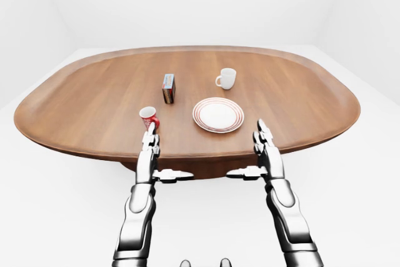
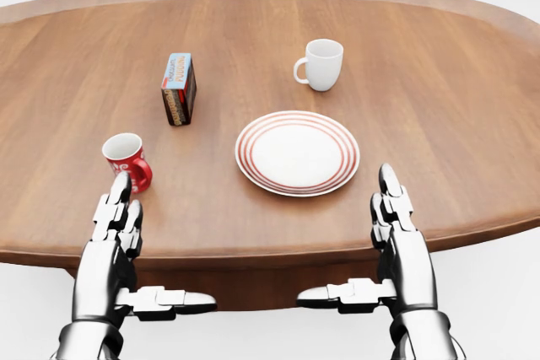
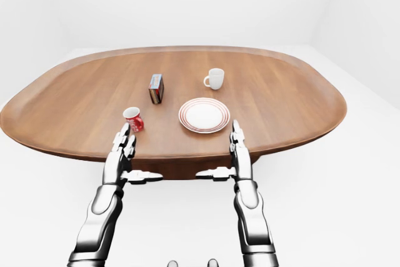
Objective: Pick up the red mug and put it on the plate
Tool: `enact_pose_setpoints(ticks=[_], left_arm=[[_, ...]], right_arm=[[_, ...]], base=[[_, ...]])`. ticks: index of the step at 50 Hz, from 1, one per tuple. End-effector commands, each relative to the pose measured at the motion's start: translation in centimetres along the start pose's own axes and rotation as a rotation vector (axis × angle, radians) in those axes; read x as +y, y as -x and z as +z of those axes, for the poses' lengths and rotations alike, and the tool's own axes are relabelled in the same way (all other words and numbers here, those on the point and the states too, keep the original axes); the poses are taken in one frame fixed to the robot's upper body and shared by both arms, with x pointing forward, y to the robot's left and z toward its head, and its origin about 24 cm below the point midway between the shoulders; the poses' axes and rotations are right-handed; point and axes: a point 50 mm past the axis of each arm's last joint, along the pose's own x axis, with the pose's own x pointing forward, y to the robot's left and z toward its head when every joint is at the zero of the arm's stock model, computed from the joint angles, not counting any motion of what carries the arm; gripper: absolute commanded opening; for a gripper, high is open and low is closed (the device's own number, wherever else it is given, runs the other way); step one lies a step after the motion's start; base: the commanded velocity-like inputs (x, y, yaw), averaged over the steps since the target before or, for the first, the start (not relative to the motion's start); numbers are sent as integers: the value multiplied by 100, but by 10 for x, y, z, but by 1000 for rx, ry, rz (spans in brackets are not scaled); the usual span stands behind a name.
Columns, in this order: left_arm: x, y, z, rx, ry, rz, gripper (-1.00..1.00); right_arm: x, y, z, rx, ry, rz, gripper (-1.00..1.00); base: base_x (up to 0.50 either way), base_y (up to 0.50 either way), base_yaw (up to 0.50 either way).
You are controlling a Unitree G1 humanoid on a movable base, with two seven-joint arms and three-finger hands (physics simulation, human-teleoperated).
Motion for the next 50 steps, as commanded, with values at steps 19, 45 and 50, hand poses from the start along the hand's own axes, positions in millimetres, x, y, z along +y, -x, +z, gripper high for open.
enact_pose_setpoints(ticks=[19, 45, 50], left_arm=[[42, -1, 52, -168, 24, 91, 100], [152, 26, 143, -543, 200, 539, 100], [154, 26, 142, -540, 212, 551, 100]], right_arm=[[-32, 24, 80, -297, 25, -102, 100], [-110, 105, 188, -814, 168, -407, 100], [-111, 106, 188, -817, 164, -407, 100]], base=[[0, 0, 0], [0, 0, 0], [0, 0, 0]])
